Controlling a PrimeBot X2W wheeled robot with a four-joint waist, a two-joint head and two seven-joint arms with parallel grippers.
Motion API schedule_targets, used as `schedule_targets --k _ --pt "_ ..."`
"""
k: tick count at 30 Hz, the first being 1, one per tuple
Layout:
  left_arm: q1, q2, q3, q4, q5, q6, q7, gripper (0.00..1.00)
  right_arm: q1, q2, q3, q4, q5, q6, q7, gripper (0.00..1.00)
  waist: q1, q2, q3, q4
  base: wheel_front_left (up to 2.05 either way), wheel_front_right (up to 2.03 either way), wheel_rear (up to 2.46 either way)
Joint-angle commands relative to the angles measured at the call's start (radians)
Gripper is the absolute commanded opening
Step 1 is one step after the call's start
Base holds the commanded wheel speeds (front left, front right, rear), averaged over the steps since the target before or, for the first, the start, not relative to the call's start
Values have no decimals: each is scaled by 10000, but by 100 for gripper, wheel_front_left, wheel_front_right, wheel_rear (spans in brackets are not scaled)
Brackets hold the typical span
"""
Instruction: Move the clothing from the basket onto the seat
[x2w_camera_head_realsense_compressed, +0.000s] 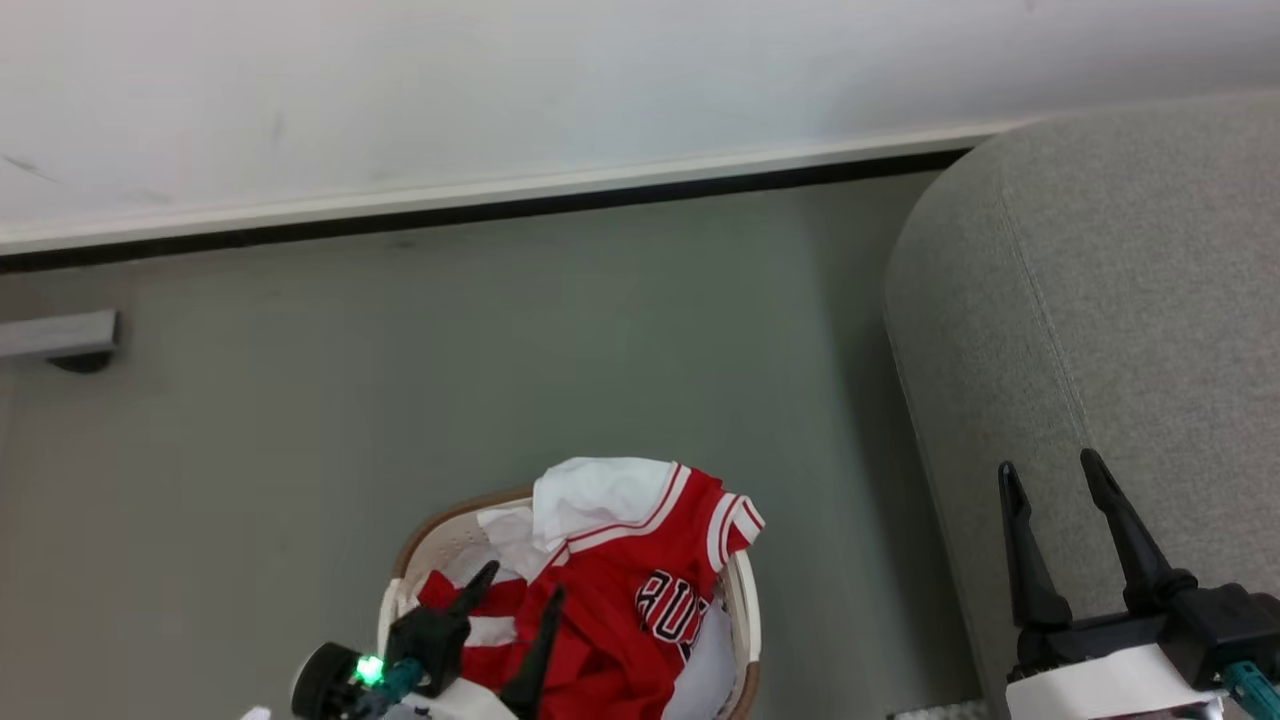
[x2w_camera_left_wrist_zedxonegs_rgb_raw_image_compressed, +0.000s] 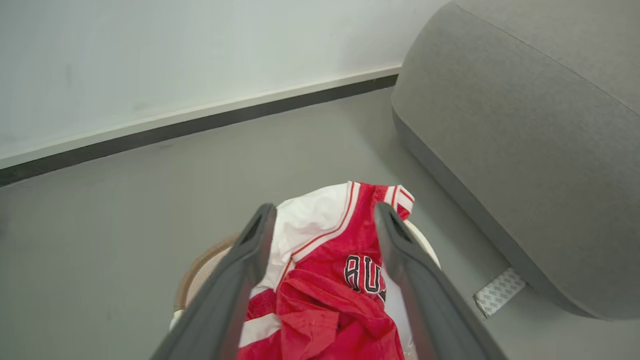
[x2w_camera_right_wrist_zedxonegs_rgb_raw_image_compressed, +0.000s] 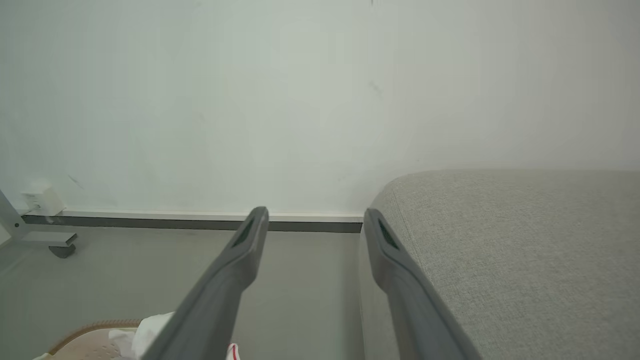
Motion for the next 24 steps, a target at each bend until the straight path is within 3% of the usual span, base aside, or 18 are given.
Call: schedule_targets --k 1,16,24 --pt "-451 109 -226 513 76 -38 -9 100 -306 -3 28 -81 119 -21 0 100 -1 -1 712 -417 0 0 0" --pt "-3314 292 -1583 3934 -444 -61 650 100 -1558 -2 308 -817 770 -21 2 100 -1 -1 3226 -1182 0 0 0" --pt "-4631 825 -1816 5049 -392 -63 1162 100 -2183 0 530 -1361 1140 -21 3 100 -1 -1 4596 -1517 0 0 0"
